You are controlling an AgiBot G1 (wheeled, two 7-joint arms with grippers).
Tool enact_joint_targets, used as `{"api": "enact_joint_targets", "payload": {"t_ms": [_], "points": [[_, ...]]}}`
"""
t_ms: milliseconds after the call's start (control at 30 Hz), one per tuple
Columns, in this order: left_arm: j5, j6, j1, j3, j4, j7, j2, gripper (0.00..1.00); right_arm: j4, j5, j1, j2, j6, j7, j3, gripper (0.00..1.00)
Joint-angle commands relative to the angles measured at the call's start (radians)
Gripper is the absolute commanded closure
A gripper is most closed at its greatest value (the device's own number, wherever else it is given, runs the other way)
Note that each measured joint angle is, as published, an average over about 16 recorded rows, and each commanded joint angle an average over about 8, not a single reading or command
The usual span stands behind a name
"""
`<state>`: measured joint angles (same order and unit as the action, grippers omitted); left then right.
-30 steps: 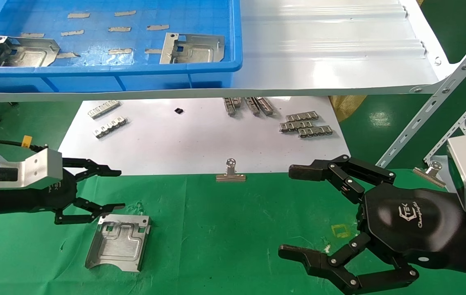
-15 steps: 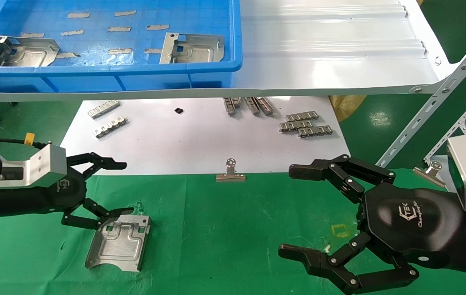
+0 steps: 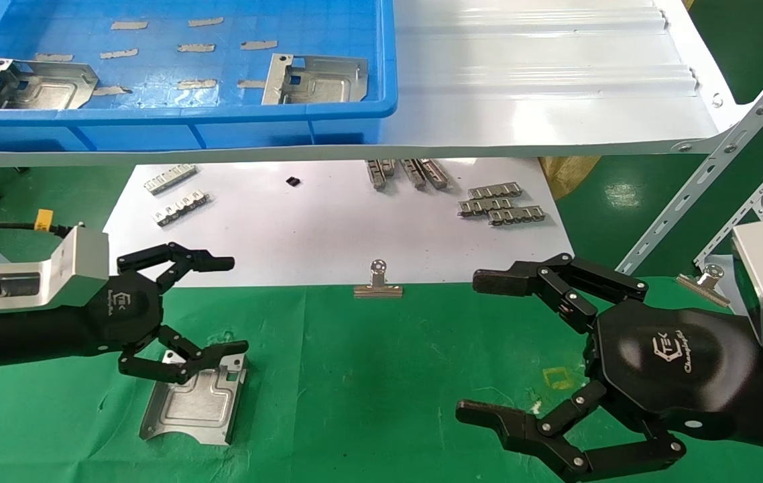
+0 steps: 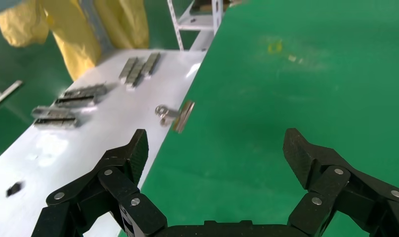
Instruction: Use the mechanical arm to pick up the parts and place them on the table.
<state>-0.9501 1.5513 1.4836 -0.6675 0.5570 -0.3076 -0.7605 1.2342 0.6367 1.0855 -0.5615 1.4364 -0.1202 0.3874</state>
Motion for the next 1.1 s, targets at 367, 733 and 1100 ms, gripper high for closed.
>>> {"api": "enact_joint_targets", "payload": {"t_ms": [367,733,1100], "points": [[0.074,-0.019,-0.137,0.13,0.244,0.166,0.05,0.0,0.0,0.0,0.0,0.0,0.0,0.0,0.0,0.0],[0.141,-0.036,-0.263,0.25,0.468,0.319,0.096,0.0,0.0,0.0,0.0,0.0,0.0,0.0,0.0,0.0],[0.206,-0.052,-0.384,0.364,0.682,0.465,0.14,0.0,0.0,0.0,0.0,0.0,0.0,0.0,0.0,0.0]]}}
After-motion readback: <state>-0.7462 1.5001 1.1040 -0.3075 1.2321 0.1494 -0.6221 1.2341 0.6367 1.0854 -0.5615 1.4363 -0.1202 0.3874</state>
